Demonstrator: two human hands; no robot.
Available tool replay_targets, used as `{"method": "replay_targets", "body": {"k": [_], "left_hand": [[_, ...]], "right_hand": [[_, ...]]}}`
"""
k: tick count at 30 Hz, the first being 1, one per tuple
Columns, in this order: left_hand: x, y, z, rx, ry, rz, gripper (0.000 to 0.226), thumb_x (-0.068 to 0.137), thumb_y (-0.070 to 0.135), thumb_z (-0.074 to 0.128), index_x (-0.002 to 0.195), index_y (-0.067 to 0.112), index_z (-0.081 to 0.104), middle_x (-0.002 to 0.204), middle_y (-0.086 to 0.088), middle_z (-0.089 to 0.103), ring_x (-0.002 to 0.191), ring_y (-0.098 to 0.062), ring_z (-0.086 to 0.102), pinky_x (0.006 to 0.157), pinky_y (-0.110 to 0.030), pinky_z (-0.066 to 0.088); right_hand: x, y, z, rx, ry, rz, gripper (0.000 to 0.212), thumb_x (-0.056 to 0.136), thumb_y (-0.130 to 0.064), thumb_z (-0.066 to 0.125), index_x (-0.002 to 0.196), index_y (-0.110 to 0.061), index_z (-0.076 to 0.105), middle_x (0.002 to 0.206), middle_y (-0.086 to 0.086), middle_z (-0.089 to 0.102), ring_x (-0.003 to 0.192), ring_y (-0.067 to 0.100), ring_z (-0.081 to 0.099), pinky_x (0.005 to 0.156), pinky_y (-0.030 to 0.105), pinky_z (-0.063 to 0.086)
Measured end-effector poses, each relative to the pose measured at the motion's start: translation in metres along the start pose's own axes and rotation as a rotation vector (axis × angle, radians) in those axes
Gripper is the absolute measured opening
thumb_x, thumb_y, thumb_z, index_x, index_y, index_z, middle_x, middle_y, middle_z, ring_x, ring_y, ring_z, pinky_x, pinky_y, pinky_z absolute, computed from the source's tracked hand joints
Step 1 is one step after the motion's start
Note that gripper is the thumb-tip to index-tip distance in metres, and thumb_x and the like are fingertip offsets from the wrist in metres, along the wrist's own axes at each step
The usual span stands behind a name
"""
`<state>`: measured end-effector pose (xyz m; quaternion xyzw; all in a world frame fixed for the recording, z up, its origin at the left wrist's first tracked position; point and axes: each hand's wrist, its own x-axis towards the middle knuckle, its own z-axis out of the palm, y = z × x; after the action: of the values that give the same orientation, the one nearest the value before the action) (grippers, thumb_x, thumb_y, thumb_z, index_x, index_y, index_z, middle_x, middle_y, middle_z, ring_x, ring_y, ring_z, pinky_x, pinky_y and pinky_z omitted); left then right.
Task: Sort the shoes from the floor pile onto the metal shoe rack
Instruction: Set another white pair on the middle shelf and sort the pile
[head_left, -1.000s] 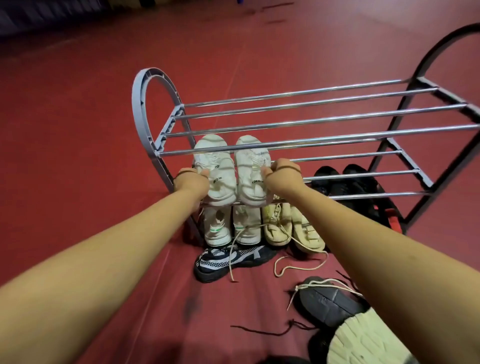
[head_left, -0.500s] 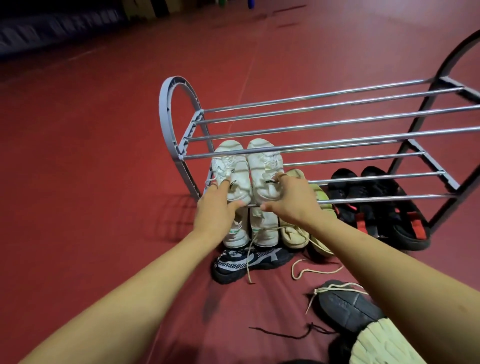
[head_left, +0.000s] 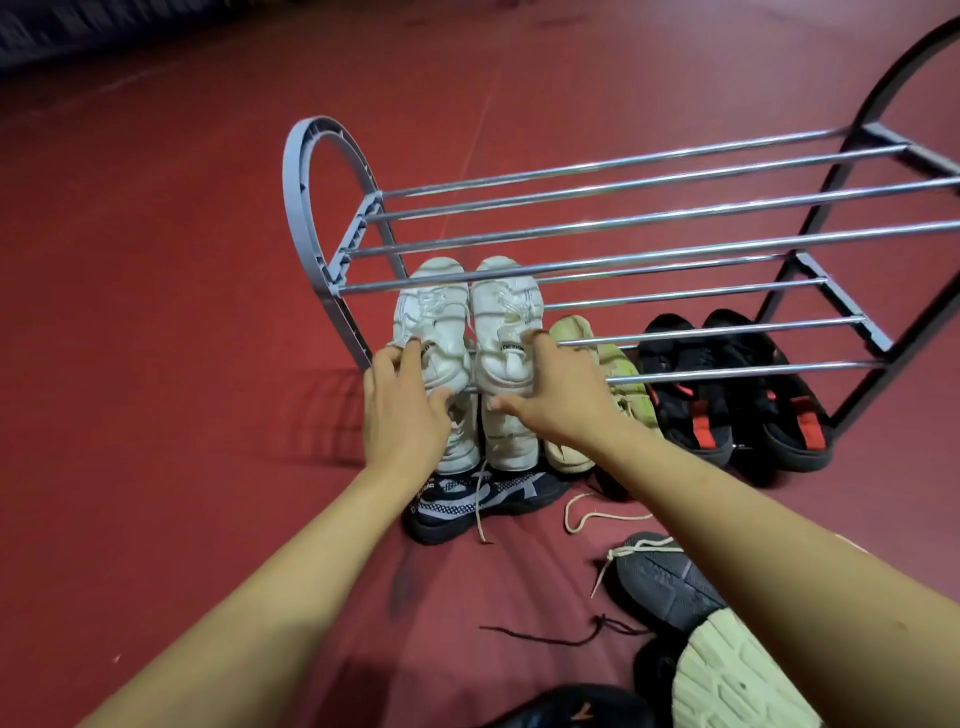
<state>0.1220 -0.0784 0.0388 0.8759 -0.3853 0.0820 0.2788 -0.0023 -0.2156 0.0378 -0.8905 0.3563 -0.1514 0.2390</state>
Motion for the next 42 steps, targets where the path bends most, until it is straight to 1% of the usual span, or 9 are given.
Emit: {"method": "replay_targets", "body": {"k": [4, 8, 10, 16, 18, 22, 31, 38, 42], "left_hand": [[-0.041, 0.014, 0.007, -0.069, 0.208, 0.186, 0.043, 0.079, 0.004, 0.065, 0.120, 0.012, 0.059, 0.120, -0.009, 0.051, 0.108, -0.031, 0.049, 0.095, -0.043, 0.043], [-0.100, 0.014, 0.044, -0.030, -0.338, 0.362, 0.015, 0.086, 0.021, 0.057, 0.101, 0.017, 0.058, 0.102, -0.001, 0.056, 0.099, -0.024, 0.054, 0.087, -0.042, 0.047], [-0.122, 0.002, 0.069, 0.174, -0.542, 0.289, 0.024, 0.087, 0.031, 0.055, 0.108, 0.019, 0.054, 0.115, -0.001, 0.054, 0.113, -0.023, 0.051, 0.098, -0.039, 0.043], [-0.128, -0.041, 0.094, 0.416, -0.596, 0.081, 0.075, 0.083, 0.022, 0.067, 0.147, 0.011, 0.029, 0.165, -0.015, 0.010, 0.141, -0.027, 0.034, 0.115, -0.033, 0.032], [-0.119, -0.041, 0.094, 0.543, -0.592, 0.094, 0.086, 0.083, 0.027, 0.071, 0.152, 0.011, 0.023, 0.158, -0.014, 0.030, 0.131, -0.028, 0.043, 0.108, -0.036, 0.038], [-0.102, -0.027, 0.082, 0.690, -0.655, 0.090, 0.049, 0.085, 0.038, 0.069, 0.126, 0.016, 0.052, 0.126, -0.006, 0.065, 0.117, -0.025, 0.061, 0.096, -0.036, 0.045], [-0.146, 0.002, 0.066, 0.611, -1.281, 0.084, 0.037, 0.091, 0.036, 0.056, 0.119, 0.014, 0.064, 0.128, -0.008, 0.064, 0.115, -0.030, 0.062, 0.090, -0.035, 0.049], [-0.158, -0.013, 0.049, 0.700, -0.892, 0.368, 0.024, 0.095, 0.014, 0.055, 0.116, 0.016, 0.066, 0.119, -0.007, 0.068, 0.112, -0.028, 0.063, 0.089, -0.035, 0.049], [-0.162, -0.029, 0.045, 0.507, -0.660, 0.502, 0.022, 0.065, 0.021, 0.079, 0.086, 0.019, 0.073, 0.117, -0.008, 0.060, 0.114, -0.033, 0.056, 0.089, -0.043, 0.049]], "right_hand": [[-0.036, 0.024, -0.016, 0.147, 0.241, -0.163, 0.046, 0.085, -0.044, 0.071, 0.118, -0.015, 0.058, 0.110, 0.003, 0.067, 0.105, 0.028, 0.058, 0.088, 0.042, 0.048], [-0.104, 0.065, -0.017, 0.130, 0.328, -0.280, 0.004, 0.087, -0.019, 0.063, 0.088, -0.017, 0.060, 0.080, -0.006, 0.058, 0.078, 0.020, 0.055, 0.069, 0.037, 0.046], [-0.134, 0.091, -0.006, 0.031, 0.185, -0.244, 0.005, 0.083, -0.021, 0.062, 0.083, -0.022, 0.057, 0.075, -0.010, 0.055, 0.074, 0.018, 0.056, 0.062, 0.036, 0.048], [-0.179, 0.159, 0.018, -0.325, -0.212, 0.114, 0.029, 0.076, -0.038, 0.059, 0.098, -0.020, 0.060, 0.097, 0.001, 0.061, 0.093, 0.029, 0.058, 0.076, 0.039, 0.050], [-0.179, 0.161, 0.019, -0.359, -0.241, 0.165, 0.034, 0.074, -0.038, 0.059, 0.102, -0.019, 0.059, 0.101, 0.003, 0.062, 0.095, 0.030, 0.058, 0.078, 0.040, 0.049], [-0.173, 0.148, 0.019, -0.363, -0.285, 0.188, 0.029, 0.076, -0.033, 0.052, 0.101, -0.019, 0.053, 0.106, 0.003, 0.061, 0.100, 0.029, 0.058, 0.080, 0.040, 0.049], [-0.180, 0.144, 0.022, -0.453, -0.245, 0.174, 0.039, 0.072, -0.033, 0.057, 0.105, -0.015, 0.060, 0.107, 0.007, 0.065, 0.100, 0.033, 0.054, 0.078, 0.042, 0.050], [-0.179, 0.131, 0.023, -0.444, -0.195, 0.054, 0.047, 0.063, -0.031, 0.070, 0.104, -0.009, 0.063, 0.104, 0.012, 0.063, 0.105, 0.039, 0.053, 0.073, 0.047, 0.054], [-0.176, 0.126, 0.030, -0.527, -0.359, 0.146, 0.089, 0.075, -0.050, 0.067, 0.148, -0.010, 0.035, 0.145, 0.017, 0.045, 0.140, 0.043, 0.031, 0.108, 0.049, 0.041]]}}
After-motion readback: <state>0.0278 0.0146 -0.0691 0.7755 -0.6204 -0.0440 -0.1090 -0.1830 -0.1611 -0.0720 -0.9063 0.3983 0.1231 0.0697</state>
